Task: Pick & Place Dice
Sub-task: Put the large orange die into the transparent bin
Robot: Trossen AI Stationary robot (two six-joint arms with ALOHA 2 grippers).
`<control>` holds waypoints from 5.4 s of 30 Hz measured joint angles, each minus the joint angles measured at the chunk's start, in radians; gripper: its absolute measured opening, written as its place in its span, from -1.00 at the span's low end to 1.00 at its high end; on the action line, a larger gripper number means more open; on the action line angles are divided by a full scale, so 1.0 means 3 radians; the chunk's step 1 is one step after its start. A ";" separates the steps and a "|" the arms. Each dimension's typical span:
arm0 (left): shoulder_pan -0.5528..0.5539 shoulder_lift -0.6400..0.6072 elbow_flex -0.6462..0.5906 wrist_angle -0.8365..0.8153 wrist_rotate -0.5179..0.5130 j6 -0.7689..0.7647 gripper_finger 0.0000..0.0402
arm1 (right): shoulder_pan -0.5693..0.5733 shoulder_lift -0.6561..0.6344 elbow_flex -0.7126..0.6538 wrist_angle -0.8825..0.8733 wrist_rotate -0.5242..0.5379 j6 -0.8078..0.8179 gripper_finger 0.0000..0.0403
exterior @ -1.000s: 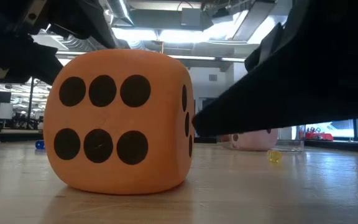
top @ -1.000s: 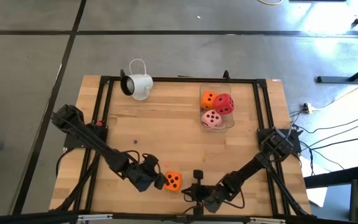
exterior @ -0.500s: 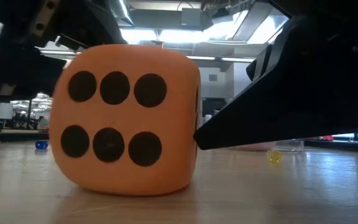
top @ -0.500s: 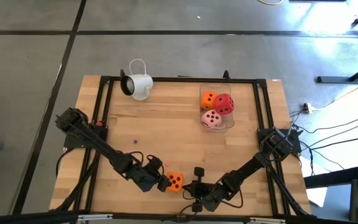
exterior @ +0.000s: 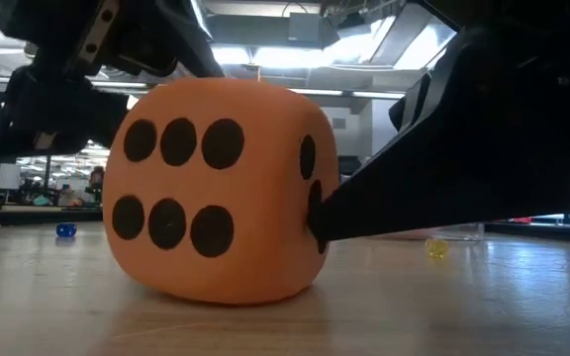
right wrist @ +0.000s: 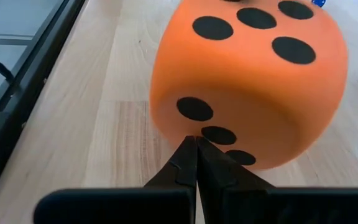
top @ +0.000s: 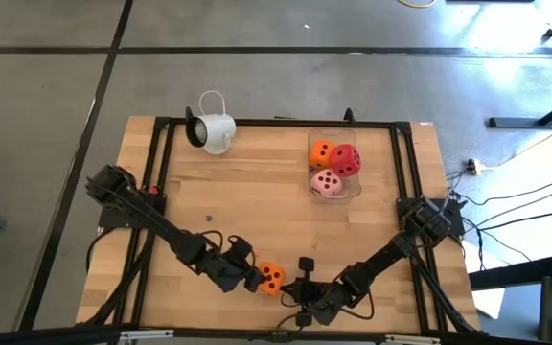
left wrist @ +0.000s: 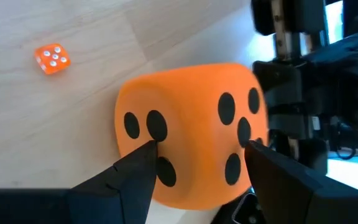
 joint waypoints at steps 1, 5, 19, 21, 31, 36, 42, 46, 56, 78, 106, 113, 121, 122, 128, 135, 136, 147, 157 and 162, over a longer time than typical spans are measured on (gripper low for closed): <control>0.0006 0.0028 0.0000 0.0000 0.0034 -0.0014 0.18 | -0.0005 0.0000 0.0000 0.0000 -0.0002 0.0000 -1.00; 0.0046 0.0161 0.0005 0.0108 0.0143 -0.0077 0.18 | -0.0017 0.0000 0.0000 0.0001 -0.0012 -0.0001 -1.00; 0.0136 0.0260 0.0004 0.0276 0.0194 0.0195 -0.41 | -0.0016 -0.0003 0.0000 0.0012 -0.0047 -0.0003 -1.00; 0.0134 0.0254 0.0004 0.0286 0.0196 0.0227 -0.54 | -0.0011 -0.0003 -0.0001 0.0013 -0.0063 -0.0002 -1.00; 0.0130 0.0166 -0.0003 0.0445 0.0234 0.0467 -0.62 | 0.0169 -0.0238 0.0003 -0.0025 -0.0103 0.0144 -0.92; 0.0130 0.0077 -0.0003 0.0488 0.0201 0.0532 -0.62 | 0.0320 -0.0401 0.0000 -0.0071 -0.0080 0.0200 -0.91; 0.0135 -0.0108 -0.0003 0.0506 0.0096 0.0897 -0.63 | 0.0596 -0.0737 0.0000 -0.0105 0.0141 0.0160 -0.90; 0.0180 -0.0315 -0.0003 0.0538 -0.0095 0.1435 -0.63 | 0.0787 -0.1000 0.0000 -0.0212 0.0463 0.0103 -0.83; 0.0504 -0.0784 0.0000 0.0642 -0.1114 0.3700 -0.62 | 0.0835 -0.1452 0.0000 -0.0656 0.1347 0.0166 -0.65; 0.2085 -0.0220 0.0001 0.2250 -0.0364 0.5319 -0.63 | 0.1021 -0.1915 0.0000 -0.0846 0.2630 0.0144 -0.65; 0.2331 0.0951 0.0205 0.3442 0.0495 0.5131 -0.63 | 0.1031 -0.2018 0.0000 -0.0822 0.2924 -0.0056 -0.65; 0.2331 0.0950 0.0205 0.3580 0.0658 0.5205 -0.63 | 0.1014 -0.2018 0.0000 -0.0821 0.2942 -0.0008 -0.65; 0.2362 0.1138 0.0295 0.3871 0.0718 0.5215 -0.63 | 0.0974 -0.2018 0.0000 -0.0822 0.2942 -0.0001 -0.65; 0.2368 0.1201 0.0354 0.3889 0.0761 0.5214 -0.63 | 0.0971 -0.2018 0.0000 -0.0821 0.2942 -0.0002 -0.65; 0.2389 0.1417 0.0529 0.3900 0.0780 0.5329 -0.63 | 0.0974 -0.2018 0.0000 -0.0821 0.2904 0.0003 -0.65; 0.2389 0.1546 0.0556 0.3888 0.0731 0.5459 -0.64 | 0.0975 -0.2018 0.0000 -0.0820 0.2852 0.0000 -0.65; 0.2389 0.1561 0.0555 0.3867 0.0726 0.5478 -0.63 | 0.0975 -0.2018 0.0000 -0.0821 0.2852 0.0000 -0.65; 0.2380 0.1596 0.0553 0.3765 0.0616 0.5880 -0.57 | 0.0975 -0.2018 0.0000 -0.0820 0.2840 0.0003 -0.65; 0.2380 0.1596 0.0553 0.3748 0.0615 0.5901 -0.30 | 0.0975 -0.2018 0.0000 -0.0781 0.2755 0.0013 -0.65; 0.2380 0.1595 0.0553 0.3693 0.0613 0.5892 -0.18 | 0.0975 -0.2018 0.0000 -0.0779 0.2753 0.0038 -0.65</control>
